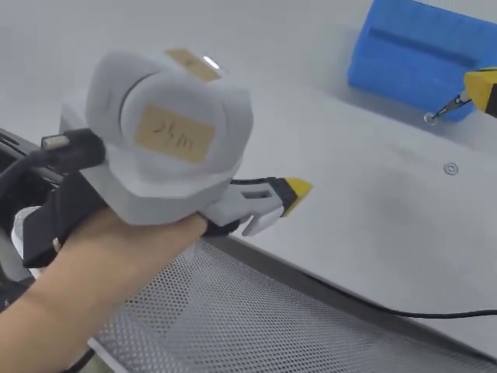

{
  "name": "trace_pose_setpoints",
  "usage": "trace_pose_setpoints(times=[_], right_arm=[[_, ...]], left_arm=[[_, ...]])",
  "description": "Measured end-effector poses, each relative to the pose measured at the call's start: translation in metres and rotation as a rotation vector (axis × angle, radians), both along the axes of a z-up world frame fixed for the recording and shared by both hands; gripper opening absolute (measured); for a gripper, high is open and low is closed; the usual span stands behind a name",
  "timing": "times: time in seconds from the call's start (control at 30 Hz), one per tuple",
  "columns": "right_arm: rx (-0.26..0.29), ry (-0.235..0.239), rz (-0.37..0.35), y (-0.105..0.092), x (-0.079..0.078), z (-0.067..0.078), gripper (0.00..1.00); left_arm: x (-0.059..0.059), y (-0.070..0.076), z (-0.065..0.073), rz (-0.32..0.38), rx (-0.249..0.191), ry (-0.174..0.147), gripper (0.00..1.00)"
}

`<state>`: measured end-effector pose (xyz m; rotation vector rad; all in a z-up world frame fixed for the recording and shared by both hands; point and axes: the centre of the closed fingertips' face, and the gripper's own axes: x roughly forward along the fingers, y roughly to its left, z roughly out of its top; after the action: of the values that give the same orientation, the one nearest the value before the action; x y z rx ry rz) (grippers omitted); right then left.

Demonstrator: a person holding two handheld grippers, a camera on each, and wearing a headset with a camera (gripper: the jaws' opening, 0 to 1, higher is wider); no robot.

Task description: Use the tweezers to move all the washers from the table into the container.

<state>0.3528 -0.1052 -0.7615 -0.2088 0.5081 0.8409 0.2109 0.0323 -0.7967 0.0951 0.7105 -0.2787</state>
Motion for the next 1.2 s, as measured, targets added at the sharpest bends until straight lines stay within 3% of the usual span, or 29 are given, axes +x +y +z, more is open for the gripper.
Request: trace_pose_setpoints(times=[0.2, 0.27, 0.37, 0.5, 0.7, 1.13, 1.2], right_arm=[[0.054, -0.073, -0.026, 0.01, 0.023, 0.021, 0.0], [0.063, -0.069, -0.022, 0.015, 0.029, 0.021, 0.0], [0.055, -0.101, -0.031, 0.021, 0.04, 0.021, 0.0], [0.041, -0.101, -0.038, 0.025, 0.05, 0.012, 0.0], [-0.074, -0.097, -0.029, 0.022, 0.056, -0.021, 0.0], [-0.065, -0.007, -0.05, 0.02, 0.06, -0.05, 0.01], [-0.074, -0.013, -0.052, 0.02, 0.06, -0.052, 0.01]], left_arm=[[-0.001, 0.003, -0.002, 0.007, -0.004, 0.005, 0.77], [-0.002, 0.003, -0.004, 0.007, -0.005, 0.01, 0.77], [-0.003, 0.003, -0.005, 0.007, -0.001, 0.013, 0.77], [-0.002, 0.004, -0.005, 0.013, -0.003, 0.011, 0.77], [-0.002, 0.004, -0.005, 0.013, -0.004, 0.012, 0.77], [-0.001, 0.003, -0.006, 0.009, -0.002, 0.019, 0.77], [-0.001, 0.003, -0.006, 0.01, -0.002, 0.02, 0.77]])
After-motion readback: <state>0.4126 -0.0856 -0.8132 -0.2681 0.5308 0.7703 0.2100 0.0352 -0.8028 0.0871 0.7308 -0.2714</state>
